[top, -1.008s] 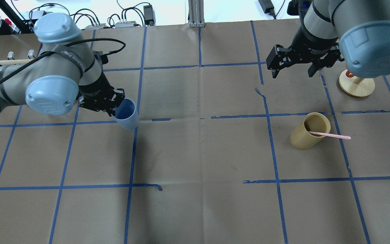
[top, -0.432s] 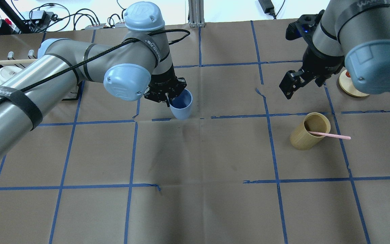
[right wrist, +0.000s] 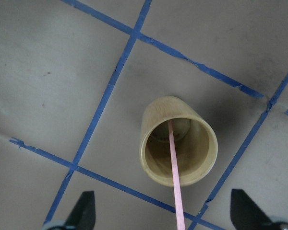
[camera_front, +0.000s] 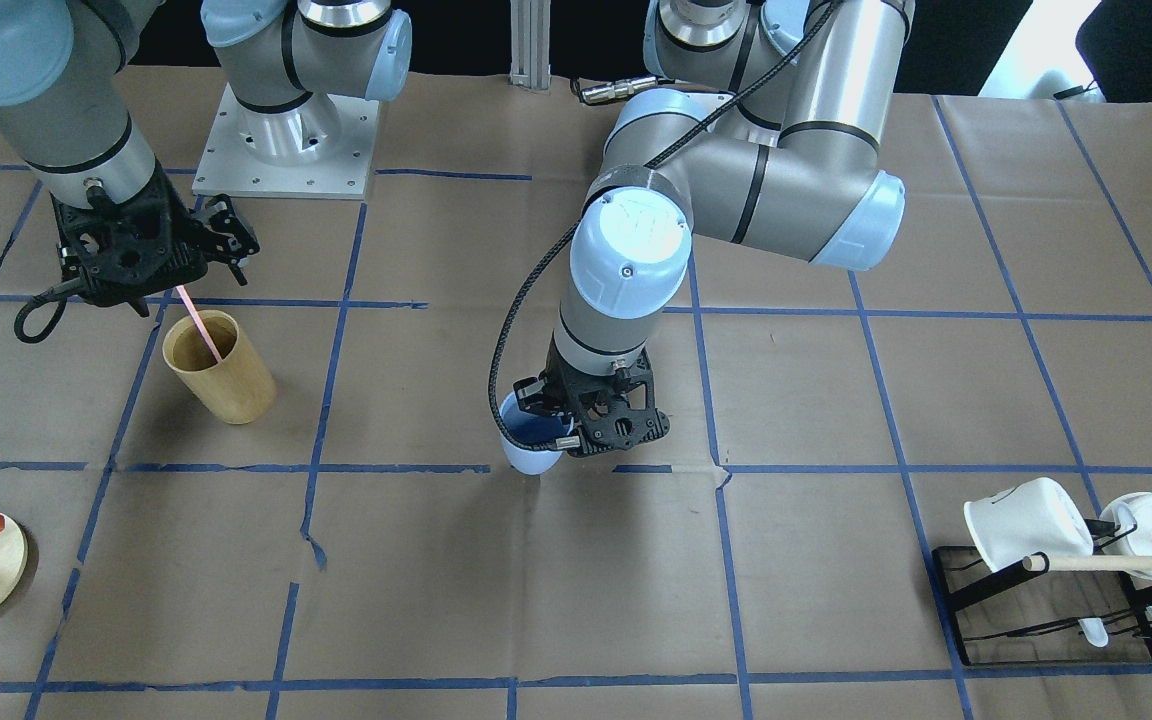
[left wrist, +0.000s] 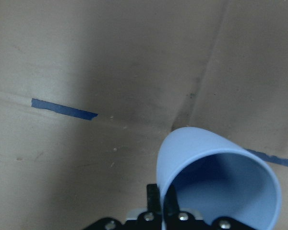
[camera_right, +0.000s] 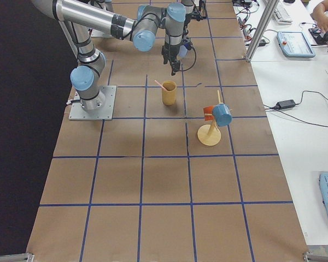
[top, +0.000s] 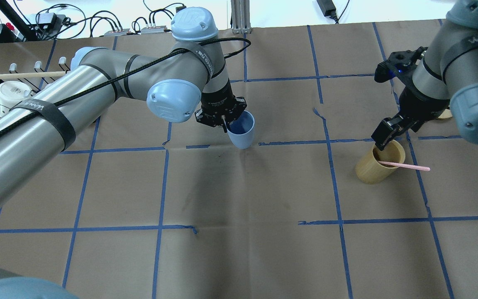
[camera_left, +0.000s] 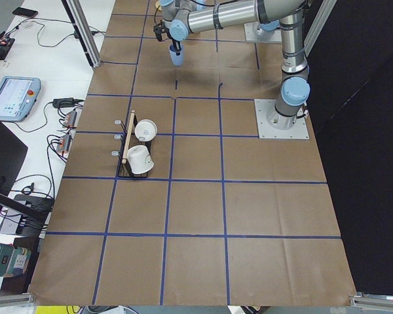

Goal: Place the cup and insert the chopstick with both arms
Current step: 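Set the blue cup upright at center while the right gripper descends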

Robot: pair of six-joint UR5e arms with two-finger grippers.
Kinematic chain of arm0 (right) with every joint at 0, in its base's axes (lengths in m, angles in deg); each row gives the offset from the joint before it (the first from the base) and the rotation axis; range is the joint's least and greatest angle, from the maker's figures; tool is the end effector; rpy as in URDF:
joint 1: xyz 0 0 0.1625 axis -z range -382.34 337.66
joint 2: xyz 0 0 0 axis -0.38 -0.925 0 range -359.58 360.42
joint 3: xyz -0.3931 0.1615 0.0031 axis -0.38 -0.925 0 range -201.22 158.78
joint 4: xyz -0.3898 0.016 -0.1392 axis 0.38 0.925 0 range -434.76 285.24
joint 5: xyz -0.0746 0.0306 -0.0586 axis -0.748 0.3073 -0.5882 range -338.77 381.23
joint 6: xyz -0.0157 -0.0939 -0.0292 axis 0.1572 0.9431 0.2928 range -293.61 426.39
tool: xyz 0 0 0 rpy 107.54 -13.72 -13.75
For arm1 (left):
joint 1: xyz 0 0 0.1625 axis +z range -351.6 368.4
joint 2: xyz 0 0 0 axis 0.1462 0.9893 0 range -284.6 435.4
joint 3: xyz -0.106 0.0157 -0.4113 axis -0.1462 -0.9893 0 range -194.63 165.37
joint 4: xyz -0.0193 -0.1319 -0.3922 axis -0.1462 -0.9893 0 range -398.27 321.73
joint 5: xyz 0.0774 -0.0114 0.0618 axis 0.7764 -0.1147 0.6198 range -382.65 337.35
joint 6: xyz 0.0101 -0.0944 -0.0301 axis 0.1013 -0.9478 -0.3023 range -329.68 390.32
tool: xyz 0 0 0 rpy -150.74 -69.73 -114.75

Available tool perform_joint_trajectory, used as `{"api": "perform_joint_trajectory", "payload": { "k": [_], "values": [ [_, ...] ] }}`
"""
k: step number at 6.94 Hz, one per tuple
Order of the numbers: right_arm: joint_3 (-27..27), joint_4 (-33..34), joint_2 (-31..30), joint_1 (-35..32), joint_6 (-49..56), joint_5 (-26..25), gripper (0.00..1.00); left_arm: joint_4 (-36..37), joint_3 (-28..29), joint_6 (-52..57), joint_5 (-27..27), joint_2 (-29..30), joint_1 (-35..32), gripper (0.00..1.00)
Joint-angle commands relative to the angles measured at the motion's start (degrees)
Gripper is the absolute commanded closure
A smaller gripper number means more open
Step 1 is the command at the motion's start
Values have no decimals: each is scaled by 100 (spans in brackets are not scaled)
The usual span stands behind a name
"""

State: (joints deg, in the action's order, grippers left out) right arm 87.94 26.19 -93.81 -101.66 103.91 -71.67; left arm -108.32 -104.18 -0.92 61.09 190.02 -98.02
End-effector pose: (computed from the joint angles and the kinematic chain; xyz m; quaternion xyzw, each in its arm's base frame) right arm 0.0446 -0.4564 0.3793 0.2327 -0.9716 -0.0420 0.0089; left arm -0.3155 -0.5607 0.2822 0.1307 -0.9892 -0.0557 0.0350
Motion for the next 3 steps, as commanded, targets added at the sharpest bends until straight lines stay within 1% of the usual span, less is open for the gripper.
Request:
{"api": "perform_joint_trajectory", "payload": {
  "k": [1,2,3],
  "values": [
    [376,55,-112,93,185,-254,0,17,-9,4,1,226,-27,90],
    [526,82,-139,93,168,-255,0,9,-18,22,1,210,-36,66],
    [553,74,-139,93,177,-255,0,17,34,170,10,227,-36,1]
  ]
}}
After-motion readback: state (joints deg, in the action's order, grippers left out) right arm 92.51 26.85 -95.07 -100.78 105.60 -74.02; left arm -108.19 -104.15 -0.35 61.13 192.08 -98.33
